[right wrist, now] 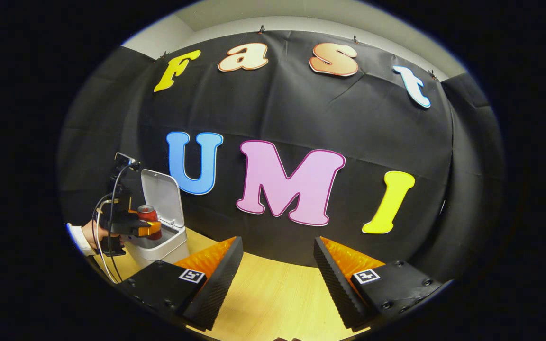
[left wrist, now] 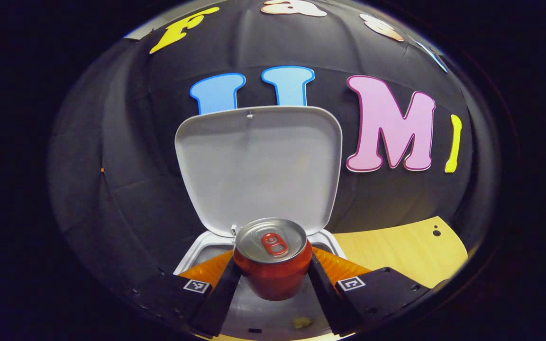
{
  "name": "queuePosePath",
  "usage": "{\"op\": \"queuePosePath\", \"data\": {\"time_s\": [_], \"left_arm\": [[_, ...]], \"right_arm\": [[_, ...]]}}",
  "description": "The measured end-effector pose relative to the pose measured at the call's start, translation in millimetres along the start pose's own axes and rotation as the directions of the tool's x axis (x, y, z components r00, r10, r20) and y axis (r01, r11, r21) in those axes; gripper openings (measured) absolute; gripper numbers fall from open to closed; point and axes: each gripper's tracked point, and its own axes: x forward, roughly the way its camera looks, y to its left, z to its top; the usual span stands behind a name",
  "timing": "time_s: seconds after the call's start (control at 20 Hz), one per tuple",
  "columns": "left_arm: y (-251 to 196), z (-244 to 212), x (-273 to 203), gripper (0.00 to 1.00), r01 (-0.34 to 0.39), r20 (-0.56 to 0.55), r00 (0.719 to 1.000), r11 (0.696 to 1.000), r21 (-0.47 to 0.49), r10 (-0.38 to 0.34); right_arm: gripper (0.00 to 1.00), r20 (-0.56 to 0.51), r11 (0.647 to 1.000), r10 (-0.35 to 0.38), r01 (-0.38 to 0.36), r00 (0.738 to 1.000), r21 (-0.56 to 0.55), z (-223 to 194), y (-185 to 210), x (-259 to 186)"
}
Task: Press the lid of the desktop garbage bin to open it, pick up the crumpled paper on the desktop and throw it into the bin, then pick up the pop can on the desktop and drop it into the bin, and finally close the garbage bin lid.
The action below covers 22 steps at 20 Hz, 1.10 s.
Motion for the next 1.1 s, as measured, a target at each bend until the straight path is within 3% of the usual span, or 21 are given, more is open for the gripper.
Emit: {"op": "queuePosePath", "data": {"time_s": [0.6,0.7,0.95,1.1], "left_arm": [[4.3,-33.0,-13.7,0.88,-0.022,-0.068,0.997,1.0,-0.009,0.021],[2.5,-23.1,-15.8,0.95,-0.022,-0.042,0.999,1.0,-0.014,0.022],[-3.3,33.0,-36.7,0.95,0.0,0.095,0.995,1.0,-0.015,0.002],[-6.0,69.5,-42.5,0.94,-0.003,0.152,0.988,0.999,0.038,-0.003]], "right_arm": [[0.97,-0.001,1.0,0.014,-0.014,1.0,0.006,1.9,0.7,-2.1],[0.97,0.002,1.0,0.015,-0.015,1.0,0.006,3.3,1.1,-2.9],[0.97,0.002,1.0,0.014,-0.014,1.0,0.012,3.3,0.6,-4.2],[0.97,0.01,1.0,0.011,-0.011,1.0,-0.007,3.3,-1.5,-6.7]]}}
